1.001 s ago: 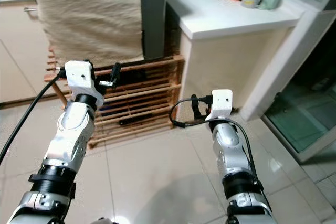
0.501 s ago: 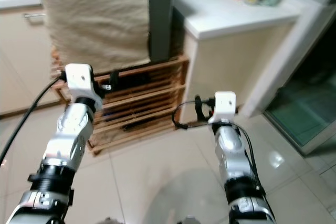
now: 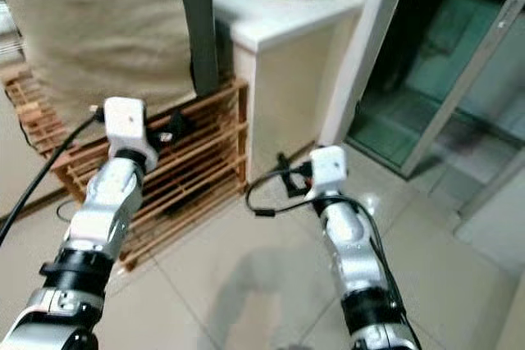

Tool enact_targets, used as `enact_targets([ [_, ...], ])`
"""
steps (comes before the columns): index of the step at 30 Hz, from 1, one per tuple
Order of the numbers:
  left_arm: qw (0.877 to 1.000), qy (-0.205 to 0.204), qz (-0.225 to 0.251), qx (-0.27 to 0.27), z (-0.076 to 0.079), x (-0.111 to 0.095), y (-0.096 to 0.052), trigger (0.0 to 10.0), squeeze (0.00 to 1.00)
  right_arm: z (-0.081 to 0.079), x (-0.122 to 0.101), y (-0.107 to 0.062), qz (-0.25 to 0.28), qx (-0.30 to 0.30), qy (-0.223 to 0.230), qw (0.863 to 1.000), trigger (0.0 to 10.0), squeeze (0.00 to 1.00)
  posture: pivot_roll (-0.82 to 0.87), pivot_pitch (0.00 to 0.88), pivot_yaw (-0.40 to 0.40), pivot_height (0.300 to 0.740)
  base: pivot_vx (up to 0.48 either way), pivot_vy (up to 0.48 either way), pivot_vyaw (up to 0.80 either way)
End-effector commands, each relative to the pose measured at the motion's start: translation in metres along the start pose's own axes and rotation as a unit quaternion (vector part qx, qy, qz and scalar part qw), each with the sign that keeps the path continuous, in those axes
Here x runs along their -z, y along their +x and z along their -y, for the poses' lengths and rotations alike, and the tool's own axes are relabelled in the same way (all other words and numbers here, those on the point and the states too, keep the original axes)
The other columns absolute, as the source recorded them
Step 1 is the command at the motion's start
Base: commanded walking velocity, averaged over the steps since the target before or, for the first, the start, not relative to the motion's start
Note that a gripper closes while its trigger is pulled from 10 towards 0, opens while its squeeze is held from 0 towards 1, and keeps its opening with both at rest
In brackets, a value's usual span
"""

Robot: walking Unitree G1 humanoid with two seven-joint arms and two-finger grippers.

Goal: Restocking fridge

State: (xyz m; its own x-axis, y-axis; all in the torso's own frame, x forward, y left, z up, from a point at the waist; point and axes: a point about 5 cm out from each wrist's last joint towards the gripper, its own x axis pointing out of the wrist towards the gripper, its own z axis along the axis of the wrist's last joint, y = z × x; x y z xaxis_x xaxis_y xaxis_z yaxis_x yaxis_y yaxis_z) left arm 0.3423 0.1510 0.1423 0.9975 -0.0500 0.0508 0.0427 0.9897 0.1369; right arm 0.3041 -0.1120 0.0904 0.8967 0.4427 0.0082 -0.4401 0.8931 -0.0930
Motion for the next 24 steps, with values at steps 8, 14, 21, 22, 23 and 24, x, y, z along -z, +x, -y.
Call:
enact_targets([
  [8, 0.999, -0.053, -0.007, -0.012, 0.001, 0.005, -0.002, 10.0, 0.00, 0.016, -0.018, -0.009, 0.020, -0.011, 0.005, 1.000, 10.0, 0.00, -0.12, 0.000, -0.033, 0.740, 0.068, 0.098, 0.00],
  [14, 0.999, -0.045, -0.016, -0.018, -0.003, 0.008, 0.000, 10.0, 0.00, 0.035, -0.019, -0.016, 0.035, 0.053, 0.064, 0.996, 10.0, 0.00, -0.13, 0.000, -0.025, 0.740, 0.041, 0.449, 0.00],
  [21, 0.999, -0.046, -0.008, -0.016, -0.005, 0.006, 0.002, 10.0, 0.00, 0.045, -0.012, -0.019, 0.028, 0.103, 0.090, 0.990, 10.0, 0.00, -0.12, 0.000, -0.016, 0.740, 0.000, 0.471, 0.00],
  [22, 0.999, -0.049, -0.010, -0.015, -0.005, 0.006, 0.001, 10.0, 0.00, 0.046, -0.010, -0.019, 0.024, 0.110, 0.092, 0.989, 10.0, 0.00, -0.12, 0.000, -0.016, 0.740, 0.000, 0.480, 0.00],
  [23, 0.998, -0.053, -0.010, -0.016, -0.005, 0.007, 0.001, 10.0, 0.00, 0.047, -0.008, -0.019, 0.020, 0.113, 0.091, 0.989, 10.0, 0.00, -0.12, 0.000, -0.018, 0.740, 0.000, 0.480, 0.00],
  [24, 0.998, -0.053, -0.010, -0.016, -0.005, 0.007, 0.001, 10.0, 0.00, 0.047, -0.008, -0.019, 0.020, 0.113, 0.091, 0.989, 10.0, 0.00, -0.12, 0.000, -0.018, 0.740, 0.000, 0.480, 0.00],
])
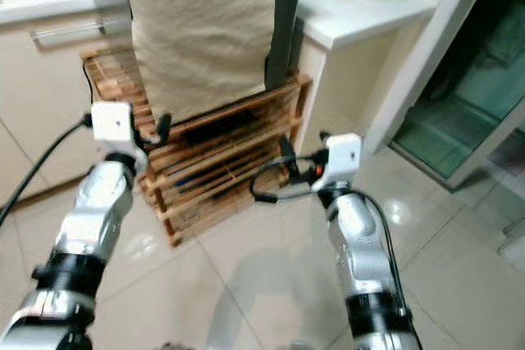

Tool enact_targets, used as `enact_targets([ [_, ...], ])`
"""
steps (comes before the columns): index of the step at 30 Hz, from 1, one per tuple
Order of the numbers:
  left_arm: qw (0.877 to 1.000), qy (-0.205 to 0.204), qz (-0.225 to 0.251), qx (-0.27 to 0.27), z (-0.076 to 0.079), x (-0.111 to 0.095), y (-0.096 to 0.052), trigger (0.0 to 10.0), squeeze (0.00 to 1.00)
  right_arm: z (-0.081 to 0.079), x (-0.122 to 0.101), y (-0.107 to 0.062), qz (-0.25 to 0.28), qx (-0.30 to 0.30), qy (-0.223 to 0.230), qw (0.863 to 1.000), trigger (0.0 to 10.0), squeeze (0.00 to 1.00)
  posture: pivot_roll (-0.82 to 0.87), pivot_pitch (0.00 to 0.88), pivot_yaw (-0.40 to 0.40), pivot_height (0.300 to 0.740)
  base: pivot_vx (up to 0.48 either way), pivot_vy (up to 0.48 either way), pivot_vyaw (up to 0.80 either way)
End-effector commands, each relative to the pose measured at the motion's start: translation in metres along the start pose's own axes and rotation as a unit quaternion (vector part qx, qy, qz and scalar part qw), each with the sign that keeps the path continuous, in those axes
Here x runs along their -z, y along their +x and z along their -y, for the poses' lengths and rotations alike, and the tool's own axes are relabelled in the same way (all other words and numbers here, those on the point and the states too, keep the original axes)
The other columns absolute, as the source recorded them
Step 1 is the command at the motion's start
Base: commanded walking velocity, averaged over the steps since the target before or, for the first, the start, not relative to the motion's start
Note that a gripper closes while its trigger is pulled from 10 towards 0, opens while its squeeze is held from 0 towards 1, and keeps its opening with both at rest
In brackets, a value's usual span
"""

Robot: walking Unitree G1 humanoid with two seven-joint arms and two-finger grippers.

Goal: Restocking fridge

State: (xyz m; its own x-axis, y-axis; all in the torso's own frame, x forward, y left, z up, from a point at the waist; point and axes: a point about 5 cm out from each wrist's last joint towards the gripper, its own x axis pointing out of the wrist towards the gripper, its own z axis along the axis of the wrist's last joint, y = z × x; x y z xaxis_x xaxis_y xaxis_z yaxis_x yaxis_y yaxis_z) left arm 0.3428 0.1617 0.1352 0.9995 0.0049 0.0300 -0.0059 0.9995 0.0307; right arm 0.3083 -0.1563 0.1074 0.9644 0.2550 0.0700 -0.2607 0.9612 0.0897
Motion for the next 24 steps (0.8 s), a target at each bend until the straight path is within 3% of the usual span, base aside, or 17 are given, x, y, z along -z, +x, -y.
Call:
enact_targets([
  [1, 1.000, -0.002, 0.002, 0.011, 0.005, -0.001, 0.001, 10.0, 0.00, 0.006, 0.006, -0.002, -0.014, 0.017, 0.000, 1.000, 10.0, 0.00, -0.12, 0.000, -0.018, 0.740, 0.000, 0.480, 0.00],
  [5, 1.000, -0.003, 0.002, 0.010, 0.003, -0.001, 0.000, 10.0, 0.00, 0.010, 0.014, -0.002, -0.035, 0.029, -0.006, 0.999, 10.0, 0.00, -0.10, 0.000, -0.030, 0.740, 0.000, 0.478, -0.31],
  [14, 1.000, 0.002, 0.001, -0.001, -0.002, 0.000, -0.001, 10.0, 0.00, 0.018, 0.019, -0.003, -0.045, 0.040, -0.023, 0.998, 10.0, 0.00, -0.09, 0.000, -0.038, 0.740, 0.000, 0.478, -0.78],
  [22, 1.000, 0.012, -0.005, -0.004, -0.007, 0.010, -0.009, 10.0, 0.00, 0.029, 0.023, -0.002, -0.050, 0.094, -0.027, 0.994, 10.0, 0.00, -0.08, 0.000, -0.061, 0.740, 0.000, 0.480, -0.78],
  [24, 1.000, 0.015, -0.014, -0.012, -0.009, 0.015, -0.012, 10.0, 0.00, 0.030, 0.025, -0.004, -0.052, 0.102, -0.023, 0.993, 10.0, 0.00, -0.07, 0.000, -0.075, 0.740, 0.000, 0.480, 0.00],
])
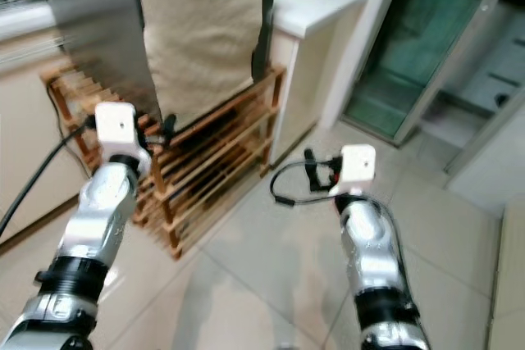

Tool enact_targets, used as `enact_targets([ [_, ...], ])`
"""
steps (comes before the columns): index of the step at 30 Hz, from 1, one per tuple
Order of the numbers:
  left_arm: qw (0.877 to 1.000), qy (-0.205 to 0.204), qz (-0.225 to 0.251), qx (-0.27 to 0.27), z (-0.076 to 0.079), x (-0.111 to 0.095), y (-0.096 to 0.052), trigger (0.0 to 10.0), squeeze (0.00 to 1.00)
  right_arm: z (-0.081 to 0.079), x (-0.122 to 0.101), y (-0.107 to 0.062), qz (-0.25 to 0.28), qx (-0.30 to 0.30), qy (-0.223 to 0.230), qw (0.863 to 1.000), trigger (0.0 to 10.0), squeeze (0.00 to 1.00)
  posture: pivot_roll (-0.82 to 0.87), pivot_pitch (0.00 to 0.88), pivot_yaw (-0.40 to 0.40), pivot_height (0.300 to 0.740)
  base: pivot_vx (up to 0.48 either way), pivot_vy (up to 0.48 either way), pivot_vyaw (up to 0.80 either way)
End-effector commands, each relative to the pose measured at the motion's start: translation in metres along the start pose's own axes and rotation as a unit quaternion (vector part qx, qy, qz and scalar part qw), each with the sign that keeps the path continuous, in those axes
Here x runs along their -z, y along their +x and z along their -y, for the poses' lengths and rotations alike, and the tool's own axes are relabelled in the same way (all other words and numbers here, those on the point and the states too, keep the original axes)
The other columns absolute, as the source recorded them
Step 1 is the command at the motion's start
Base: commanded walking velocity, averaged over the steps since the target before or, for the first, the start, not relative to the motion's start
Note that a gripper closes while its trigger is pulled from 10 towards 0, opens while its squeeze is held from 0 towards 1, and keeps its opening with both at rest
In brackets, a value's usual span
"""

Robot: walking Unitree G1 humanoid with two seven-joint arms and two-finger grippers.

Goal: Restocking fridge

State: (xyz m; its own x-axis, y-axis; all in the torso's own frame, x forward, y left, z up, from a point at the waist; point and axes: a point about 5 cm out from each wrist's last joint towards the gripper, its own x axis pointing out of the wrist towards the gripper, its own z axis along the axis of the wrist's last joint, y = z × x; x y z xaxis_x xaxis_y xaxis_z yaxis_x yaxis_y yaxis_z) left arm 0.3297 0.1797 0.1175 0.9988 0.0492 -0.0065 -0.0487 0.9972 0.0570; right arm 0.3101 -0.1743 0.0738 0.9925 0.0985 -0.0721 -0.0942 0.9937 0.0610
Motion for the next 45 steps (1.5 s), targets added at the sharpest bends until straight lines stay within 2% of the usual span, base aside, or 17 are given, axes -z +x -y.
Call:
enact_targets([
  [1, 1.000, 0.004, 0.004, 0.007, 0.009, -0.002, 0.000, 10.0, 0.00, 0.010, -0.006, 0.002, 0.012, 0.018, -0.007, 1.000, 10.0, 0.00, -0.07, 0.000, -0.075, 0.740, 0.000, 0.480, 0.00],
  [6, 1.000, 0.017, 0.011, 0.022, 0.013, -0.002, -0.003, 10.0, 0.00, 0.004, -0.006, 0.004, 0.013, 0.001, -0.015, 1.000, 10.0, 0.00, -0.06, 0.000, -0.090, 0.740, 0.000, 0.480, 0.00],
  [15, 0.999, 0.008, 0.013, 0.030, 0.019, -0.009, 0.004, 10.0, 0.00, 0.000, -0.010, 0.007, 0.030, 0.007, -0.015, 0.999, 10.0, 0.00, -0.09, 0.000, -0.051, 0.740, 0.000, 0.480, 0.00],
  [20, 0.998, 0.027, 0.026, 0.051, 0.026, -0.015, 0.007, 10.0, 0.00, -0.006, -0.010, 0.009, 0.029, -0.003, -0.021, 0.999, 10.0, 0.00, -0.09, 0.000, -0.042, 0.740, 0.000, 0.463, -0.47],
  [22, 0.996, 0.053, 0.033, 0.060, 0.031, -0.016, 0.007, 10.0, 0.00, -0.006, -0.009, 0.008, 0.028, -0.002, -0.017, 0.999, 10.0, 0.00, -0.09, 0.000, -0.046, 0.740, 0.000, 0.000, -0.77],
  [29, 0.996, 0.031, 0.048, 0.064, 0.036, -0.022, 0.003, 10.0, 0.00, -0.003, -0.012, 0.010, 0.039, 0.012, -0.015, 0.999, 10.0, 0.00, -0.06, 0.000, -0.047, 0.740, 0.000, 0.000, -0.77],
  [32, 0.997, -0.004, 0.057, 0.041, 0.027, -0.024, -0.002, 10.0, 0.00, -0.007, -0.019, 0.013, 0.049, 0.009, -0.018, 0.999, 10.0, 0.00, -0.06, 0.000, -0.048, 0.740, 0.000, 0.000, -0.13],
  [34, 0.998, -0.026, 0.053, 0.019, 0.017, -0.021, -0.007, 10.0, 0.00, -0.009, -0.028, 0.010, 0.070, 0.004, -0.018, 0.997, 10.0, 0.00, -0.06, 0.000, -0.051, 0.740, 0.000, 0.000, 0.00],
  [35, 0.998, -0.026, 0.053, 0.019, 0.017, -0.021, -0.007, 10.0, 0.00, -0.009, -0.028, 0.010, 0.070, 0.004, -0.018, 0.997, 10.0, 0.00, -0.06, 0.000, -0.051, 0.740, 0.000, 0.000, 0.00],
  [36, 0.998, -0.030, 0.046, 0.016, 0.009, -0.013, -0.016, 10.0, 0.00, -0.004, -0.031, 0.000, 0.083, 0.012, -0.010, 0.996, 10.0, 0.00, -0.06, 0.000, -0.065, 0.740, 0.000, 0.000, 0.00],
  [38, 0.997, -0.002, 0.058, 0.048, 0.014, -0.013, -0.026, 10.0, 0.00, 0.006, -0.022, -0.014, 0.066, 0.024, 0.016, 0.997, 10.0, 0.00, -0.05, 0.000, -0.075, 0.740, 0.000, 0.000, 0.00],
  [40, 0.996, 0.003, 0.063, 0.058, 0.017, -0.013, -0.028, 10.0, 0.00, 0.008, -0.018, -0.018, 0.055, 0.027, 0.028, 0.998, 10.0, 0.00, -0.05, 0.000, -0.075, 0.740, 0.000, 0.000, 0.00],
  [43, 0.991, -0.010, 0.076, 0.109, 0.031, -0.021, -0.032, 10.0, 0.00, 0.002, -0.016, -0.027, 0.056, 0.007, 0.033, 0.998, 10.0, 0.00, -0.06, 0.000, -0.067, 0.740, 0.000, 0.000, 0.00],
  [45, 0.990, -0.017, 0.081, 0.116, 0.034, -0.023, -0.033, 10.0, 0.00, 0.000, -0.017, -0.028, 0.058, 0.003, 0.030, 0.998, 10.0, 0.00, -0.06, 0.000, -0.067, 0.740, 0.454, 0.000, 0.00],
])
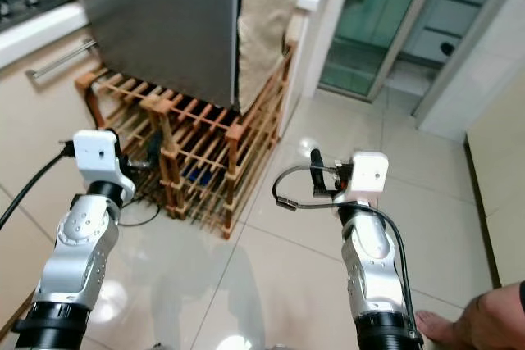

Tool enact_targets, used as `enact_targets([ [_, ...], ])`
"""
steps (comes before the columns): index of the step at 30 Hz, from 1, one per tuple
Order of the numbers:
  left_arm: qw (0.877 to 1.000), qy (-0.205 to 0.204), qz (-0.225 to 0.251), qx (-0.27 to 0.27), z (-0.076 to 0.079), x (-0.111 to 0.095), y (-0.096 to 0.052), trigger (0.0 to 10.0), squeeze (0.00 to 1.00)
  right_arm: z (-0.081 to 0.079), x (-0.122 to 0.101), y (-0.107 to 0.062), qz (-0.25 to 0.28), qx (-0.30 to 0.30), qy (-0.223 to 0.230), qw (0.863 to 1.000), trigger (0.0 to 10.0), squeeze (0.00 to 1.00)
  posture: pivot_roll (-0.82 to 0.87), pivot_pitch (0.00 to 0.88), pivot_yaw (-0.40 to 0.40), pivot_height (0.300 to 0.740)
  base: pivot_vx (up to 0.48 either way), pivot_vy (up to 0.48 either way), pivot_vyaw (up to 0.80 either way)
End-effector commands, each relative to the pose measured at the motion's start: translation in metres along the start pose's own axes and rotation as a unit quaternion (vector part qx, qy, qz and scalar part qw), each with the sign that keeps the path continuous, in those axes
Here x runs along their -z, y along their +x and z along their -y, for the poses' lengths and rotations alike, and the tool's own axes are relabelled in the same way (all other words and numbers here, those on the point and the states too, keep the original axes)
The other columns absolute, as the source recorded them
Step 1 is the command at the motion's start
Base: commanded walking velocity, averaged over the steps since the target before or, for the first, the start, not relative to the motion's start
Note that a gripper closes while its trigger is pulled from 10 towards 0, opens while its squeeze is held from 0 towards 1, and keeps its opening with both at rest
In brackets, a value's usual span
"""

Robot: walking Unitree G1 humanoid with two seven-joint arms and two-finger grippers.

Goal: Restocking fridge

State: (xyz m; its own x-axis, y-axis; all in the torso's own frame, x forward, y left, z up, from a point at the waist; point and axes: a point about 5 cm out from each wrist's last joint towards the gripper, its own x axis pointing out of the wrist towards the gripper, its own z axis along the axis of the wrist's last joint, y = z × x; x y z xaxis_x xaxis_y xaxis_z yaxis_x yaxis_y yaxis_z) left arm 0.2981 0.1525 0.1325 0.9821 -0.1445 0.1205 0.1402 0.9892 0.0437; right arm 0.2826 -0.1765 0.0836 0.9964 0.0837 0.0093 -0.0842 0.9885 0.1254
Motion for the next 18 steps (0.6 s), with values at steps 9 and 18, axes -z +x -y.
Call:
enact_targets([
  [9, 0.999, 0.003, 0.034, 0.039, 0.027, -0.022, 0.027, 10.0, 0.00, -0.005, -0.027, 0.024, 0.044, -0.003, -0.027, 0.999, 10.0, 0.00, -0.09, 0.000, -0.044, 0.740, 0.455, 0.000, 0.00],
  [18, 0.999, 0.008, 0.032, 0.034, 0.022, -0.024, 0.033, 10.0, 0.00, -0.004, -0.029, 0.029, 0.043, -0.008, -0.045, 0.998, 10.0, 0.00, -0.10, 0.000, -0.031, 0.740, 0.454, 0.000, 0.00],
])
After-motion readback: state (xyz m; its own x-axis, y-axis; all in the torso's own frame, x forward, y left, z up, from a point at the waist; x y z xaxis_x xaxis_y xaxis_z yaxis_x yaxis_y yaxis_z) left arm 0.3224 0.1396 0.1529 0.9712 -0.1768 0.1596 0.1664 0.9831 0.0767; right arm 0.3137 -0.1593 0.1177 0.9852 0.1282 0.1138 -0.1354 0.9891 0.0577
